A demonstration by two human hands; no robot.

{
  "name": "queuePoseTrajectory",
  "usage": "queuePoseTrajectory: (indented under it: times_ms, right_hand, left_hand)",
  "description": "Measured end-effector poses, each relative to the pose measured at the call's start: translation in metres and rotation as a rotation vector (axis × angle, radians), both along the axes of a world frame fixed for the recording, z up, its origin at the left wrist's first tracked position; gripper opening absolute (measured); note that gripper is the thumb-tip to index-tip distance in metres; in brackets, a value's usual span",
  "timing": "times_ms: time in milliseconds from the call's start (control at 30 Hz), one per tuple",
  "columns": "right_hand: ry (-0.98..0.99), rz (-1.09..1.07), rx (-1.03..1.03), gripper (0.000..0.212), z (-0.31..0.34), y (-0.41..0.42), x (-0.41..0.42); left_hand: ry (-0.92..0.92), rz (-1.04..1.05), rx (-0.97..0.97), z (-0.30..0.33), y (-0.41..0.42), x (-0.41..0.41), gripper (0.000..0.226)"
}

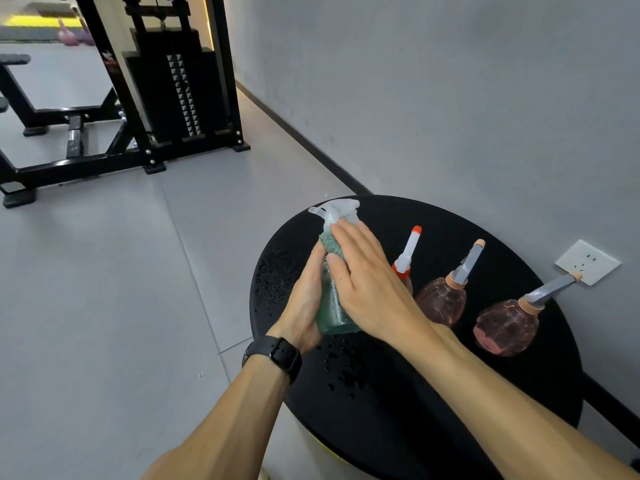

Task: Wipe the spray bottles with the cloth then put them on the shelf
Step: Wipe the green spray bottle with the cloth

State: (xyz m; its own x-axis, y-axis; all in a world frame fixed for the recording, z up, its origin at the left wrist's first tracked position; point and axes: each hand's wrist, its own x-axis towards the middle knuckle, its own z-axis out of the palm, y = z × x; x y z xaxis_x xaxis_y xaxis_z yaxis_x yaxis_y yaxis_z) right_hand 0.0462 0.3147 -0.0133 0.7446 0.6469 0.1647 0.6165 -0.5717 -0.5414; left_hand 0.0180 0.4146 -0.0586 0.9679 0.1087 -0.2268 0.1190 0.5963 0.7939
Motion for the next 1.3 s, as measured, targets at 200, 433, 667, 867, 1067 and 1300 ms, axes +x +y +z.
queuePoseTrajectory:
  times_ms: [200, 433, 667, 867, 1067, 1300]
  right_hand:
    - [0.019, 0.025, 0.020, 0.051, -0.005, -0.012, -0.019]
    - [0.047, 0.039, 0.014, 0.051, -0.005, -0.021, -0.025]
    - [0.003, 0.033, -0.002, 0.051, -0.001, -0.005, -0.012]
    - [0.043, -0.002, 0.001, 0.050, 0.002, 0.007, 0.006]
    - [0.060, -0.022, 0.005, 0.050, 0.002, 0.013, 0.015]
    - [0.033, 0.036, -0.013, 0.052, -0.004, 0.008, -0.003]
  left_hand:
    - [-0.037, -0.023, -0.075, -0.003, 0.007, 0.002, 0.049]
    - [-0.062, 0.005, -0.064, -0.004, 0.007, 0.002, 0.047]
    - [-0.033, 0.087, 0.000, -0.003, 0.009, 0.001, 0.059]
    - [0.004, 0.029, -0.033, 0.000, 0.009, -0.001, 0.050]
    - [0.012, 0.018, -0.012, 0.003, 0.005, -0.001, 0.051]
    - [-0.023, 0.101, -0.069, 0.001, 0.009, -0.001, 0.049]
